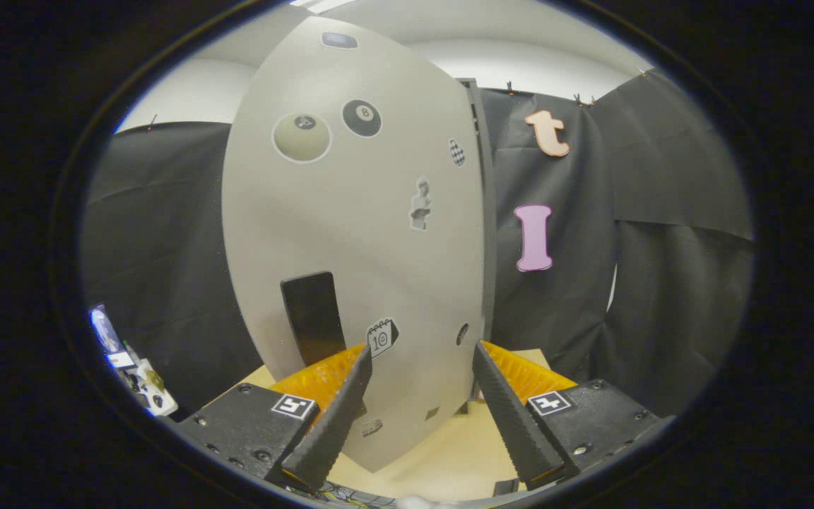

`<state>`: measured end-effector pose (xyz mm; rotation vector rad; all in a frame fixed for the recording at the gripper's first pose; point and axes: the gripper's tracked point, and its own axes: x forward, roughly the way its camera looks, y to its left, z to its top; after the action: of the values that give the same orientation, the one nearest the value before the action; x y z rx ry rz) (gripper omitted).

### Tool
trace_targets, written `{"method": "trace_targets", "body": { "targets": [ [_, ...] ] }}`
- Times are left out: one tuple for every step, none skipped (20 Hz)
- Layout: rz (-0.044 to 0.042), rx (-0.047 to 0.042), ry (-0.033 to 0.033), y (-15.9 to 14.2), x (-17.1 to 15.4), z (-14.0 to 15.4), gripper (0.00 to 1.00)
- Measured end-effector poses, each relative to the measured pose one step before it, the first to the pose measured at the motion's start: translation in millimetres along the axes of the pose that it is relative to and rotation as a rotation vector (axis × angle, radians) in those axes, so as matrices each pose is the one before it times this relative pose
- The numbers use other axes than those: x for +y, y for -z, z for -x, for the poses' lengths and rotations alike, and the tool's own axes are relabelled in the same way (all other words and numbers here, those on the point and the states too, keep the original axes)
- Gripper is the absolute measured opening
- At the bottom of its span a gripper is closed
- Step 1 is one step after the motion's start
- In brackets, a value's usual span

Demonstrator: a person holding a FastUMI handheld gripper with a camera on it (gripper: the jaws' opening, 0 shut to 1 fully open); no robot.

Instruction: Open the shoe cabinet door, grab the shoes and put them into the shoe cabinet, then close the shoe cabinet door.

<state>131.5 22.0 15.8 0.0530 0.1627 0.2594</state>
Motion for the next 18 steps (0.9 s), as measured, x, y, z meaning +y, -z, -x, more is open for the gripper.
{"method": "trace_targets", "body": {
  "targets": [
    [0.00534, 0.00526, -0.01557, 0.57, 9.72, -7.57, 0.95],
    [0.01095, 0.00792, -0.01685, 0.82, 10.56, -9.36, 0.95],
    [0.01319, 0.01137, -0.01932, 2.76, 13.38, -8.71, 0.95],
    [0.00608, -0.00286, -0.01477, -1.05, 10.80, -9.72, 0.95],
    [0.00167, 0.00296, -0.00956, 1.49, 9.08, -9.11, 0.96],
    [-0.00254, 0.00475, 0.00324, 1.29, 6.76, -8.14, 0.96],
    [-0.00785, -0.00546, 0.00986, -1.32, 5.57, -5.09, 0.97],
    [-0.01100, -0.00847, 0.00770, -2.29, 4.72, -5.52, 0.98],
    [-0.01374, -0.01058, 0.00775, -1.83, 4.16, -3.53, 0.98],
    [-0.01134, -0.00592, 0.00112, -2.23, 3.64, -2.18, 0.98],
    [-0.00796, -0.00075, 0.00356, -0.08, 1.97, -0.44, 0.98],
    [-0.00532, -0.00188, 0.00360, -1.94, 0.89, 0.37, 0.98],
    [-0.00327, -0.00371, 0.00830, -0.11, -0.42, 2.76, 0.98],
    [-0.00089, -0.00565, 0.00890, -1.07, 0.01, 2.05, 0.98],
    [0.00236, -0.00368, 0.00743, 0.04, 1.03, 4.87, 0.98],
    [0.00306, -0.00153, 0.00630, -0.17, 0.05, 6.03, 0.98],
    [0.00197, -0.00089, 0.00439, 0.32, 0.02, 8.23, 0.98],
    [-0.00112, -0.00308, 0.00550, -0.61, -0.59, 8.43, 0.98]
  ]
}}
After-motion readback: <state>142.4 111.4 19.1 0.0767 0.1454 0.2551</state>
